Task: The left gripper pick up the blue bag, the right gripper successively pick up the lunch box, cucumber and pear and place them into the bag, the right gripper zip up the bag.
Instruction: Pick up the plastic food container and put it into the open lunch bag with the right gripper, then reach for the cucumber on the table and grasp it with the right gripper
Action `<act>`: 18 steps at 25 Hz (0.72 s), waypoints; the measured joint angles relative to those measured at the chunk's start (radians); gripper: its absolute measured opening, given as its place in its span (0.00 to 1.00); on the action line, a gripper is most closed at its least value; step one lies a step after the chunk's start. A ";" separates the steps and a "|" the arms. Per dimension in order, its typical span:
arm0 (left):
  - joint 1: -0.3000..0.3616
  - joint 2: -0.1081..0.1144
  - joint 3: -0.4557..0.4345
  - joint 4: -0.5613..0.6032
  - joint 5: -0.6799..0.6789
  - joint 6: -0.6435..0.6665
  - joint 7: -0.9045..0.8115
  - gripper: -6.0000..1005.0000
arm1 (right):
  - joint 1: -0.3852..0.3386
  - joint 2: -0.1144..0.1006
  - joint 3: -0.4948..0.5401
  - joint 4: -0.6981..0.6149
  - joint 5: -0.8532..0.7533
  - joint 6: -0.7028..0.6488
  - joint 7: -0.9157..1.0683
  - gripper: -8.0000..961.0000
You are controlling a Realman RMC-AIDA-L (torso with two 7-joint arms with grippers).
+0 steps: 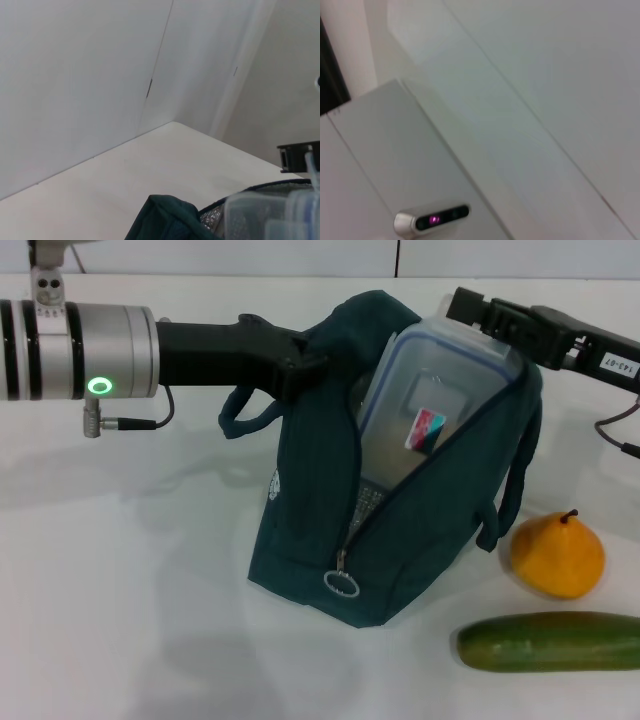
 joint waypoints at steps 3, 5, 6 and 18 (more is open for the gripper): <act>0.000 0.000 0.000 0.000 0.000 0.000 0.000 0.05 | 0.007 -0.001 -0.006 -0.005 -0.016 -0.019 0.017 0.10; 0.000 0.000 0.001 0.000 0.000 0.000 0.000 0.05 | 0.010 -0.003 -0.009 -0.006 -0.018 -0.042 0.027 0.10; 0.000 0.000 0.000 0.000 0.000 0.000 0.000 0.05 | 0.009 -0.003 -0.008 -0.011 -0.018 -0.053 0.034 0.10; 0.020 -0.001 0.001 0.000 0.001 0.001 0.006 0.05 | -0.135 -0.012 0.000 -0.237 -0.030 -0.062 0.020 0.43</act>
